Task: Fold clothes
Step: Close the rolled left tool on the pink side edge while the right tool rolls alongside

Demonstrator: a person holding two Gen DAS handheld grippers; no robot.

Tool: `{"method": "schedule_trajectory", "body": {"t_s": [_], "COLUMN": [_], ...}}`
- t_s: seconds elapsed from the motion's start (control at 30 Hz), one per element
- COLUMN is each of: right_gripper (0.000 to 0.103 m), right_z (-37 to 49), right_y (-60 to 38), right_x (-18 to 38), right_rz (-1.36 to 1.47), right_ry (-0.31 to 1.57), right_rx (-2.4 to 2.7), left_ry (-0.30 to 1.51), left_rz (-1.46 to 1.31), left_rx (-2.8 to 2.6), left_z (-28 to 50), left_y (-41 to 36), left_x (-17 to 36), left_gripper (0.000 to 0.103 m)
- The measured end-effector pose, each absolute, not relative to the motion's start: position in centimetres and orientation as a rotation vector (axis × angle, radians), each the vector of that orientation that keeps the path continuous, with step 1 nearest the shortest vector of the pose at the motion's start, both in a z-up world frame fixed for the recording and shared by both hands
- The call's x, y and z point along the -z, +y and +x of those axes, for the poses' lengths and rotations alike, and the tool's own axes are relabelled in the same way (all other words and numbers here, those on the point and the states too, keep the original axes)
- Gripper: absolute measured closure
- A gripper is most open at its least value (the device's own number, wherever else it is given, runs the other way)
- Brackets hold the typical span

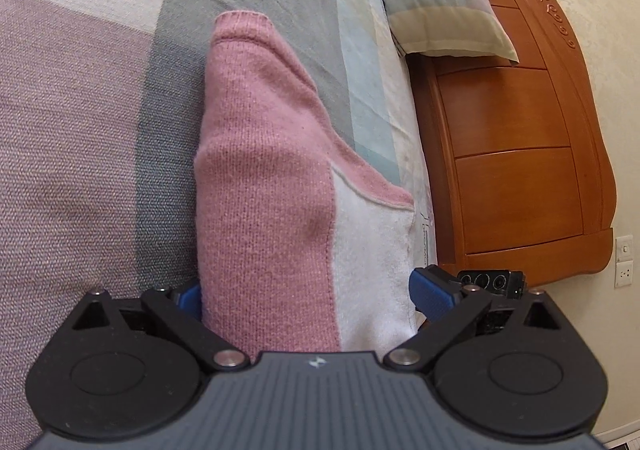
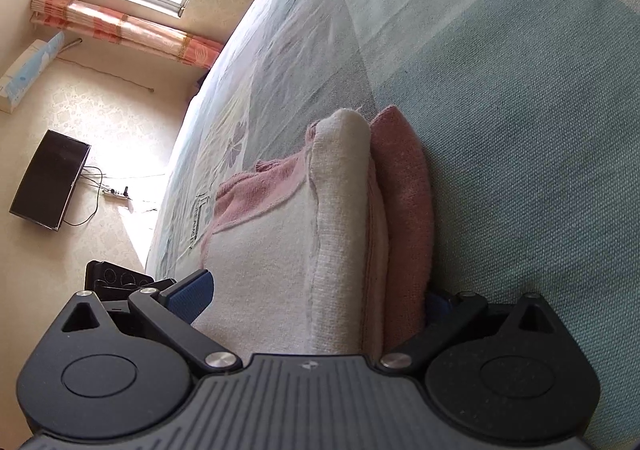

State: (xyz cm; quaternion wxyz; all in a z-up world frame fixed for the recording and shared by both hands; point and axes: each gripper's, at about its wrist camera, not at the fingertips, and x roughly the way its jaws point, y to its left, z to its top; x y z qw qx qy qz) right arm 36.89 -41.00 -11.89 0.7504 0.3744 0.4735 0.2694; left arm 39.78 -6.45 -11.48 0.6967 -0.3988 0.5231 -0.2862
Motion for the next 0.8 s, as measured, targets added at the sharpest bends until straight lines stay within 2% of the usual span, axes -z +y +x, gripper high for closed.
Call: {"method": "schedule_trajectory", "body": {"t_s": [0.17,0.37,0.63,0.8], "right_gripper": [0.000,0.000,0.000,0.000], "right_z": [35.9,34.8,37.5,36.4], "right_y": [-41.4,-41.2,-41.9,-41.8], "right_x": [12.0,11.7,12.4,12.4], "right_rz": [0.799,0.792,0.907,0.853], "right_ry": [1.002,1.067,1.101,1.055], "right_rx": [-0.605,-0.622,-0.596,-0.658], "left_ry": [1.160,1.156,1.160,1.146], "left_rz": [-0.878,-0.857,-0.856,-0.838], "left_rx": [0.639,0.655,0.674,0.681], "left_z": [39.4,39.3,39.8,39.6], "left_y": [-6.3,-6.7,-7.5,-7.9], "left_x": [11.4,11.3,11.2,11.0], "left_gripper": [0.004,0.004,0.002,0.002]}}
